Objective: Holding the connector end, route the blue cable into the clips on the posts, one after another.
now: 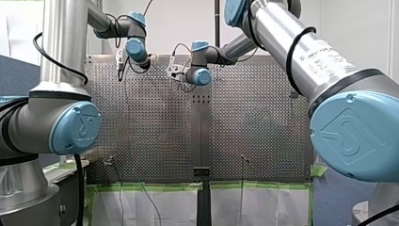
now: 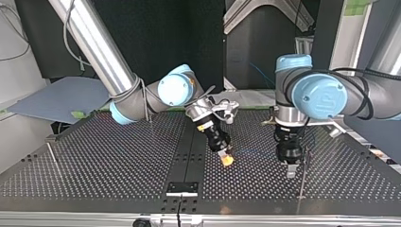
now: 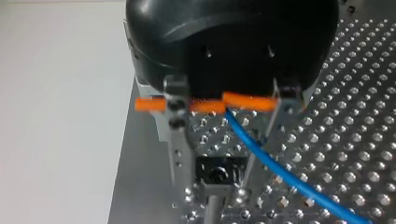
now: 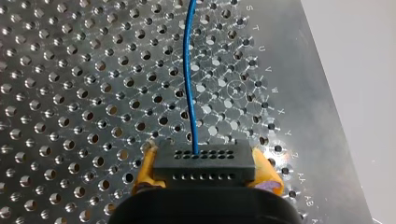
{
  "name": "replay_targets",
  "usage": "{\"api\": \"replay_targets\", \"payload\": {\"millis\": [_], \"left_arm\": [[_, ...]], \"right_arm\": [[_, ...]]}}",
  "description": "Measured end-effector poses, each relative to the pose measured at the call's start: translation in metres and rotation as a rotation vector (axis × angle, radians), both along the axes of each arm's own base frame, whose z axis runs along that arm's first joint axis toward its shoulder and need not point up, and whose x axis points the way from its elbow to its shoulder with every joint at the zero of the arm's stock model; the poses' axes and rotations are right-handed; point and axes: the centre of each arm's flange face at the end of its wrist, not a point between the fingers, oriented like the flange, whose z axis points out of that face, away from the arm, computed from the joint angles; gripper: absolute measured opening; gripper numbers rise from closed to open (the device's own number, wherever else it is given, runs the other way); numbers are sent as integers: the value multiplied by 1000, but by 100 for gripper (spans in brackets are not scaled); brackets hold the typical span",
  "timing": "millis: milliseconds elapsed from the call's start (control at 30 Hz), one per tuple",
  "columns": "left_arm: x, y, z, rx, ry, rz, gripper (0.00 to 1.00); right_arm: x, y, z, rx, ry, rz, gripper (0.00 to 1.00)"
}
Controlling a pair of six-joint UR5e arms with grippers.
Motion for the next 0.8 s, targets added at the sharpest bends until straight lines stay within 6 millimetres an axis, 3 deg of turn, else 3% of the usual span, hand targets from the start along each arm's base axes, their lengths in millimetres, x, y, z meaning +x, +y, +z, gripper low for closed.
{"api": "replay_targets", "payload": {"millis": [367,400,433,500,533,600,633,700,733,800], "left_arm": [[4,-1,-8,9,15,-5,99],[5,-1,-8,12,14,-2,91],[5,-1,-7,15,13,0,91],[5,0,-7,24,11,7,65],[5,0,-7,32,10,14,65],[5,2,-7,41,9,29,38],[5,2,-7,44,9,34,38],[5,3,-7,47,8,42,12],[5,3,-7,47,8,43,12],[5,3,-7,47,7,46,0]], "right_arm": [[0,0,0,0,1,1,0],[0,0,1,1,1,1,0],[0,0,0,1,1,1,0],[0,0,0,2,2,1,0],[0,0,0,2,2,1,0],[-1,-1,0,2,3,0,0],[-1,-1,0,2,3,-1,0],[-2,-2,0,2,3,-2,0],[-2,-2,0,3,3,-3,0],[-3,-3,0,3,4,-4,0]]}}
